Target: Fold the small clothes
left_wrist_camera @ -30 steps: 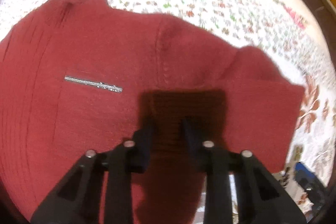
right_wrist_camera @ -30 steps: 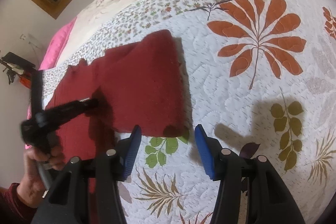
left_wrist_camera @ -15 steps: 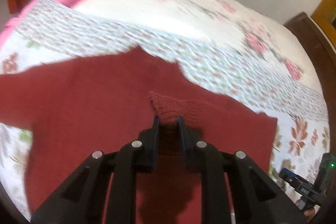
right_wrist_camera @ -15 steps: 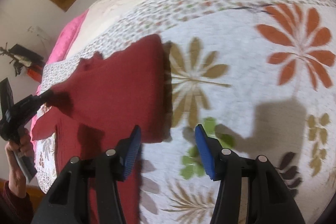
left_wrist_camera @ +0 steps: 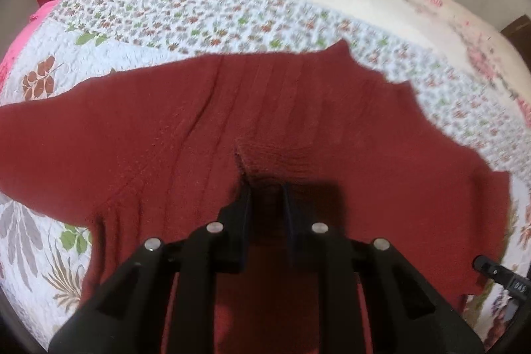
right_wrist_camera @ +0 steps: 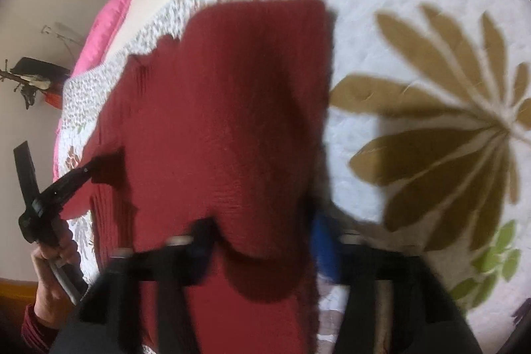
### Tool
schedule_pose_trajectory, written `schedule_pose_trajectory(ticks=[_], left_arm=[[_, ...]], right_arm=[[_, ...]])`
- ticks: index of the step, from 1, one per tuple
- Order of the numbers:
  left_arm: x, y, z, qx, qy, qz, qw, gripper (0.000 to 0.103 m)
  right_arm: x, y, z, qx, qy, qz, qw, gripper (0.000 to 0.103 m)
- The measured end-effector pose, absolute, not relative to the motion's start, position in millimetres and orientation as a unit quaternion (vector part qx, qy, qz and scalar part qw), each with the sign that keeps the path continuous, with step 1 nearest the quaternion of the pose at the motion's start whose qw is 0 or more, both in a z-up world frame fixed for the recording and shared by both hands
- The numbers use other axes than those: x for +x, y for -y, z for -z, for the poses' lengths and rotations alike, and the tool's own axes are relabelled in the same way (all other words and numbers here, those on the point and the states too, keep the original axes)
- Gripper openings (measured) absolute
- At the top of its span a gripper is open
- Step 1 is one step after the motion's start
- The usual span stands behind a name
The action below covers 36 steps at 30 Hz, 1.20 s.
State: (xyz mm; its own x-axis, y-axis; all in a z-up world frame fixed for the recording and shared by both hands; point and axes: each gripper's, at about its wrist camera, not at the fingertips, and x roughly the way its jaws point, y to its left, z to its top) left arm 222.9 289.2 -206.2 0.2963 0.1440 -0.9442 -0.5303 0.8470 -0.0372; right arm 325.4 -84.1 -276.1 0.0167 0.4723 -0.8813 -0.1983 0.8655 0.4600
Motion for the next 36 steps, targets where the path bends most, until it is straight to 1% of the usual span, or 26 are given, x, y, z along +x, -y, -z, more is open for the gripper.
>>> schedule_pose_trajectory(ticks=[2,3,4,6,7,8,10,13,15,18,19,22,25,28,30,32,35,36], left_arm=[[216.8,-300.7,216.3,-0.158,-0.57,-0.241,0.769,0.023],[212.8,-308.0,222.3,-0.149,-0.582,-0.258,0.757,0.021],[206.6,-317.3,227.3,-0.152,-0.589,-0.266,0.748,0.021],[195.5,-334.0,229.2,-0.177,-0.591,-0.274,0.738,0.021],[189.2,-341.7,226.5,-0.195,-0.585,-0.277,0.737,0.021],[181.9,-348.6,219.1,-0.216,-0.57,-0.281,0.741,0.02],[178.8,-349.4,206.4,-0.22,-0.553,-0.281,0.753,0.019],[193.0,-331.5,191.4,-0.198,-0.542,-0.249,0.778,0.028],[204.4,-318.7,193.3,-0.185,-0.551,-0.226,0.782,0.035],[217.8,-302.9,213.8,-0.161,-0.579,-0.204,0.773,0.035],[222.1,-300.8,228.9,-0.149,-0.599,-0.203,0.76,0.036],[222.0,-305.4,244.2,-0.155,-0.599,-0.199,0.76,0.039],[218.7,-315.7,237.3,-0.178,-0.602,-0.178,0.758,0.039],[202.2,-338.2,211.7,-0.188,-0.592,-0.175,0.764,0.04],[185.5,-352.7,193.9,-0.174,-0.586,-0.183,0.77,0.062],[159.1,-375.2,175.6,-0.158,-0.577,-0.2,0.776,0.065],[118.8,-420.2,161.8,-0.157,-0.582,-0.231,0.764,0.074],[105.2,-431.8,156.9,-0.161,-0.584,-0.243,0.758,0.074]], right_arm=[[321.3,83.9,276.5,0.1,-0.656,-0.233,0.71,0.035],[319.6,84.3,276.6,0.097,-0.659,-0.232,0.709,0.039],[317.3,84.8,276.6,0.094,-0.662,-0.231,0.707,0.045],[312.9,86.3,270.8,0.087,-0.659,-0.229,0.711,0.047],[311.2,87.1,264.7,0.086,-0.652,-0.227,0.718,0.051],[311.0,87.4,259.3,0.089,-0.646,-0.229,0.723,0.051],[311.2,82.9,245.8,0.099,-0.632,-0.236,0.732,0.052],[312.2,68.9,239.2,0.087,-0.623,-0.225,0.744,0.052],[311.3,56.9,243.0,0.076,-0.627,-0.223,0.743,0.052],[310.4,46.6,256.2,0.047,-0.636,-0.202,0.743,0.052],[311.5,42.6,262.2,0.034,-0.641,-0.191,0.743,0.052],[314.0,36.6,276.6,0.008,-0.645,-0.169,0.745,0.053],[316.1,30.6,276.3,-0.004,-0.65,-0.162,0.743,0.056],[311.5,29.5,251.8,0.019,-0.639,-0.163,0.751,0.056],[304.5,28.3,230.8,0.032,-0.623,-0.167,0.764,0.06],[295.9,17.9,213.2,0.025,-0.612,-0.167,0.773,0.066],[285.6,-5.8,205.2,-0.003,-0.609,-0.183,0.772,0.066],[279.9,-21.8,204.7,-0.017,-0.609,-0.188,0.771,0.066]])
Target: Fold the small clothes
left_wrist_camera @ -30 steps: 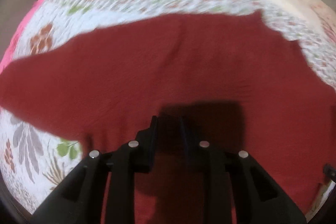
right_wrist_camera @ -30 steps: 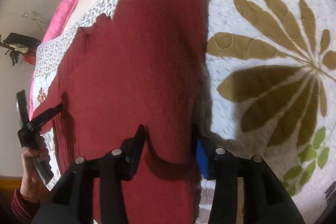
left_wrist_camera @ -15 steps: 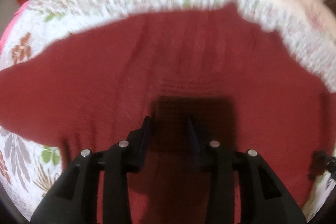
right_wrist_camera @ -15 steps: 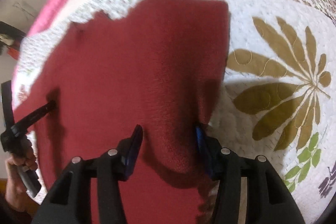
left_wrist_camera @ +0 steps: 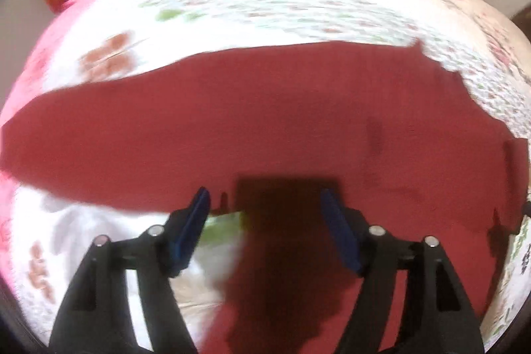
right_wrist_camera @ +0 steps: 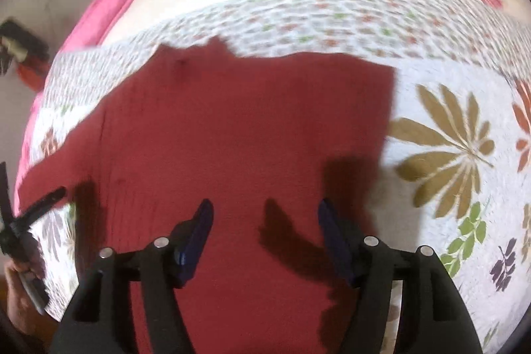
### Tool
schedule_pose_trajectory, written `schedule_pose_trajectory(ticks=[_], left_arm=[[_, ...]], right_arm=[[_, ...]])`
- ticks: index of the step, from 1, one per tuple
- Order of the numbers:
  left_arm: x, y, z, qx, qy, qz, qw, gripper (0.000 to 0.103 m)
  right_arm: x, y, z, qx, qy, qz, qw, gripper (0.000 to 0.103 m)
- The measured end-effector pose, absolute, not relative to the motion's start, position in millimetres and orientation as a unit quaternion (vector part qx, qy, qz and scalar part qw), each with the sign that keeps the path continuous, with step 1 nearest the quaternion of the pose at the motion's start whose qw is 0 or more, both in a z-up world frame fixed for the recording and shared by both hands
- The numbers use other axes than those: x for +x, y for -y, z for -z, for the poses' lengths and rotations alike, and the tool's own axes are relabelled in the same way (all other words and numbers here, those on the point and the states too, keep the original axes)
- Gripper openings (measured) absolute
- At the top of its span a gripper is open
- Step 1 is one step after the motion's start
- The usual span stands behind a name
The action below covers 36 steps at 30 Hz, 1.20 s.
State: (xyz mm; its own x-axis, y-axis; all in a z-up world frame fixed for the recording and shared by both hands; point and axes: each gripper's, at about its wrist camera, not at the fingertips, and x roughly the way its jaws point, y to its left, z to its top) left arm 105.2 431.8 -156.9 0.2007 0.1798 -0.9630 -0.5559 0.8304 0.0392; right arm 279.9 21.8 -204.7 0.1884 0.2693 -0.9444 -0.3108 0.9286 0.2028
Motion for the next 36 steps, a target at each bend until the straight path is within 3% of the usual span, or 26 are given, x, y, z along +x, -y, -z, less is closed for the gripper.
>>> schedule_pose_trajectory(ticks=[5,13,27,29,30,34,35,36], left_arm=[[39.4,-523.5,140.4,-0.199,-0.575,-0.333,0.72,0.085],[-53.2,-639.9,123.3,-0.271,-0.52,-0.443,0.678,0.085],[-77.4,-722.7,128.0,-0.378,-0.466,-0.447,0.663,0.086],[-82.5,-729.0,121.9,-0.391,-0.449,-0.452,0.665,0.079],[-85.9,-733.6,119.6,-0.397,-0.441,-0.446,0.67,0.066],[-76.7,-729.4,126.3,-0.391,-0.454,-0.432,0.674,0.064],[-75.7,-732.8,128.4,-0.391,-0.456,-0.435,0.67,0.061],[-76.7,-733.8,130.9,-0.397,-0.453,-0.435,0.669,0.051]], right_arm=[[269.5,-62.0,210.1,-0.026,-0.615,-0.205,0.761,0.072],[246.6,-125.4,213.0,-0.052,-0.617,-0.233,0.75,0.075],[239.3,-162.4,219.7,-0.076,-0.621,-0.234,0.744,0.075],[239.0,-162.4,219.4,-0.076,-0.621,-0.234,0.744,0.075],[238.8,-162.1,219.2,-0.077,-0.621,-0.234,0.744,0.075],[238.6,-160.2,218.8,-0.078,-0.621,-0.234,0.744,0.075],[238.7,-159.5,218.2,-0.078,-0.62,-0.234,0.745,0.075],[238.8,-158.1,217.1,-0.077,-0.619,-0.234,0.746,0.075]])
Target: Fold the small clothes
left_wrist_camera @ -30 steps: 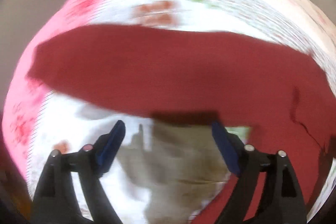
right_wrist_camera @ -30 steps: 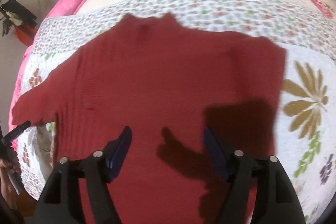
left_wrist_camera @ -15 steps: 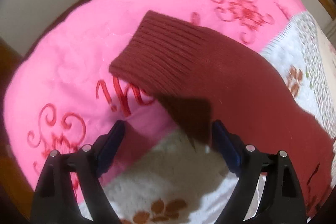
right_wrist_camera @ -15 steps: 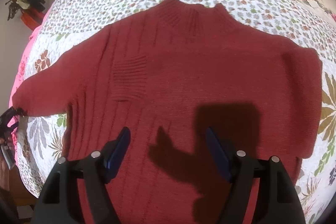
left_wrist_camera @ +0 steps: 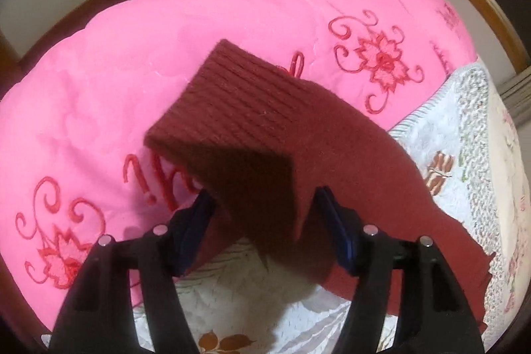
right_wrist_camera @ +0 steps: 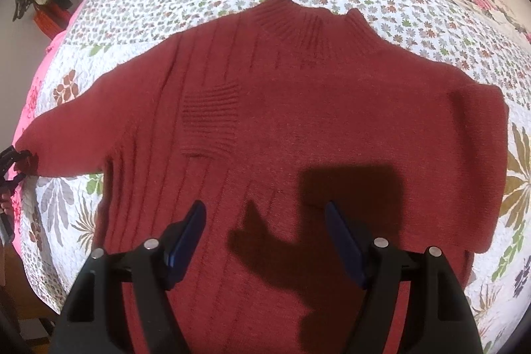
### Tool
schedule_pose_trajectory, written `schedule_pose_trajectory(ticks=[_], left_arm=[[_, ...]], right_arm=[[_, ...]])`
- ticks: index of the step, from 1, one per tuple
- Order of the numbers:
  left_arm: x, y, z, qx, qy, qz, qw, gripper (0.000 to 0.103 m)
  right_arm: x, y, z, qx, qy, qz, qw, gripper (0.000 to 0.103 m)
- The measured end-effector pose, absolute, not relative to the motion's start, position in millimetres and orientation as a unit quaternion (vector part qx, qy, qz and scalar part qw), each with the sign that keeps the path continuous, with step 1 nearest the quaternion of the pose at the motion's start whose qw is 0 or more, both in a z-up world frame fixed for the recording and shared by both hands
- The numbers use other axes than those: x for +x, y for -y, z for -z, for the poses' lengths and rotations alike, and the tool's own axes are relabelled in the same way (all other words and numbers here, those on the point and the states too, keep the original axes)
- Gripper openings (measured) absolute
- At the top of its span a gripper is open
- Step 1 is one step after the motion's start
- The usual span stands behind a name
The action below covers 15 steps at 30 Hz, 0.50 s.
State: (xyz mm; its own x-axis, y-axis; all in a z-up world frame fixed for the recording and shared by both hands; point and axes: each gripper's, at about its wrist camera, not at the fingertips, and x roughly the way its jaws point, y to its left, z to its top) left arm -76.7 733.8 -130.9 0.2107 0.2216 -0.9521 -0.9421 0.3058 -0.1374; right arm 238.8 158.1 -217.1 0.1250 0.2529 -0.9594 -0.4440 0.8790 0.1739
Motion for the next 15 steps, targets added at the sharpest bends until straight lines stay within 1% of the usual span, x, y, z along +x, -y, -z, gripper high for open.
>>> schedule_pose_trajectory(ticks=[1,3,4,9,12,15], left_arm=[[-77.1,-734.9,130.9,-0.405,-0.448,-0.431,0.67,0.042],[-75.6,-721.7,130.7,-0.42,-0.435,-0.427,0.672,0.009],[-76.0,-719.9,124.9,-0.421,-0.427,-0.431,0.674,0.007],[-58.5,-693.5,101.8,-0.412,-0.396,-0.414,0.709,0.006],[-45.1,-669.1,81.0,-0.387,-0.382,-0.388,0.744,0.006],[-4.5,-644.6,70.1,-0.349,-0.386,-0.352,0.778,0.006]], right_arm=[[238.6,-157.0,216.3,-0.076,-0.618,-0.233,0.747,0.075],[238.6,-153.7,215.2,-0.075,-0.616,-0.233,0.748,0.075],[238.6,-152.0,215.1,-0.075,-0.616,-0.232,0.749,0.075],[240.2,-138.9,216.8,-0.066,-0.619,-0.223,0.75,0.075],[240.7,-131.1,217.7,-0.063,-0.62,-0.218,0.751,0.075],[241.3,-123.5,218.0,-0.06,-0.62,-0.213,0.753,0.075]])
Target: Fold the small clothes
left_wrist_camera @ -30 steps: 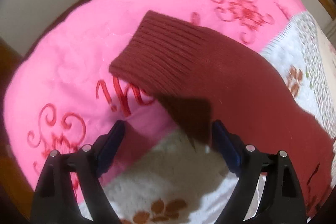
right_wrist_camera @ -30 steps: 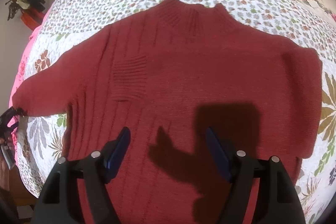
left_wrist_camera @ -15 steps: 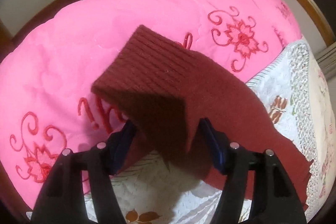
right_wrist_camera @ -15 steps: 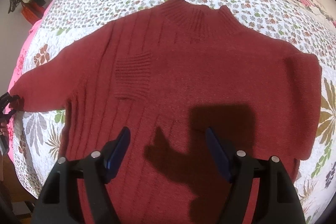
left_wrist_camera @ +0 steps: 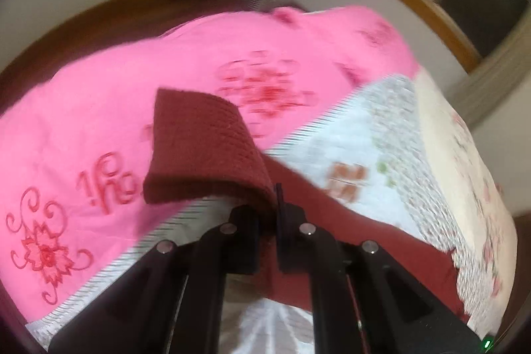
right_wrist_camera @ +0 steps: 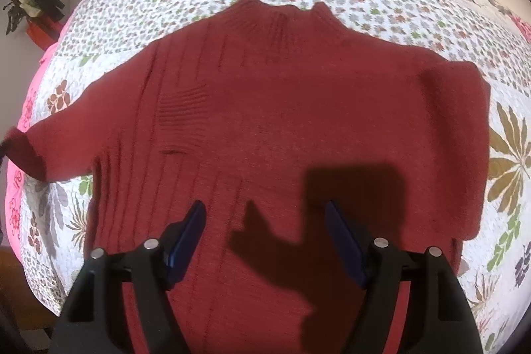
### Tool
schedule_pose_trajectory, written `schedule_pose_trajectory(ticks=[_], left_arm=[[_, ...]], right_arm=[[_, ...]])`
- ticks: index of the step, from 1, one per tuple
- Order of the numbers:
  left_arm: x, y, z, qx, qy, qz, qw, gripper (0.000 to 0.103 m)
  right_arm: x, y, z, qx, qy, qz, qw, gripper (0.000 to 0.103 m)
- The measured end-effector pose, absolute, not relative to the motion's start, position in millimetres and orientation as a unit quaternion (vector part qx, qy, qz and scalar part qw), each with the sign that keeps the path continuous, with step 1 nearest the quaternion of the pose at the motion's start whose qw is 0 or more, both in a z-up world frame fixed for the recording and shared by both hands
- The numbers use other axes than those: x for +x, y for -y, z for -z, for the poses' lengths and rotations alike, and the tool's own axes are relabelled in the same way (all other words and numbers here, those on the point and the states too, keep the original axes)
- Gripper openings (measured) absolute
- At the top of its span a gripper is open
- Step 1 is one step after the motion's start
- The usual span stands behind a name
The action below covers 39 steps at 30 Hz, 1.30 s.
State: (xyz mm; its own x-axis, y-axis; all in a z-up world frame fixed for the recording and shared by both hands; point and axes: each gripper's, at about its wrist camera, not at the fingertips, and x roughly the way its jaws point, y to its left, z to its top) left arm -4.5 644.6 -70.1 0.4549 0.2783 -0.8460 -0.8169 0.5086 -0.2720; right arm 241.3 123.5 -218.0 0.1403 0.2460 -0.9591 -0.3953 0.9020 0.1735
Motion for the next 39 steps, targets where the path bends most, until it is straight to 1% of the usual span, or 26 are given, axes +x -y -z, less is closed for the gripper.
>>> schedule_pose_trajectory(ticks=[5,11,19,22,23,24,26,29,33,37,39], left_arm=[[42.7,-590.6,69.5,-0.295,-0.409,-0.292,0.813,0.006],[100.9,-522.2,89.0,-0.263,-0.438,-0.208,0.834,0.006],[155.5,-439.7,126.3,-0.238,-0.478,-0.119,0.837,0.006],[169.4,-412.0,148.9,-0.229,-0.511,-0.083,0.824,0.008],[174.4,-403.5,160.7,-0.23,-0.53,-0.06,0.814,0.012],[178.3,-395.4,172.6,-0.228,-0.552,-0.038,0.802,0.023],[178.9,-383.0,187.8,-0.218,-0.579,-0.004,0.785,0.036],[166.8,-374.1,182.2,-0.225,-0.577,0.047,0.783,0.042],[139.4,-397.0,154.6,-0.243,-0.545,0.053,0.801,0.062],[126.7,-444.6,148.0,-0.196,-0.544,-0.049,0.814,0.063],[124.9,-478.1,154.3,-0.19,-0.555,-0.114,0.802,0.06]], right_arm=[[242.0,-107.3,220.0,-0.053,-0.623,-0.201,0.754,0.075],[241.9,-83.5,221.6,-0.045,-0.626,-0.182,0.757,0.076],[245.3,-61.5,226.5,-0.034,-0.629,-0.169,0.758,0.076],[246.9,-56.2,230.2,-0.03,-0.631,-0.165,0.757,0.076],[247.7,-54.9,231.8,-0.028,-0.633,-0.164,0.756,0.076],[248.4,-53.8,233.5,-0.026,-0.634,-0.162,0.755,0.076],[249.7,-53.1,236.5,-0.023,-0.637,-0.16,0.754,0.076],[249.6,-53.6,238.6,-0.024,-0.638,-0.161,0.752,0.076],[249.8,-61.5,235.6,-0.021,-0.636,-0.173,0.752,0.076],[254.9,-87.9,228.8,-0.018,-0.629,-0.204,0.75,0.076],[257.8,-106.8,224.8,-0.025,-0.623,-0.221,0.75,0.076]])
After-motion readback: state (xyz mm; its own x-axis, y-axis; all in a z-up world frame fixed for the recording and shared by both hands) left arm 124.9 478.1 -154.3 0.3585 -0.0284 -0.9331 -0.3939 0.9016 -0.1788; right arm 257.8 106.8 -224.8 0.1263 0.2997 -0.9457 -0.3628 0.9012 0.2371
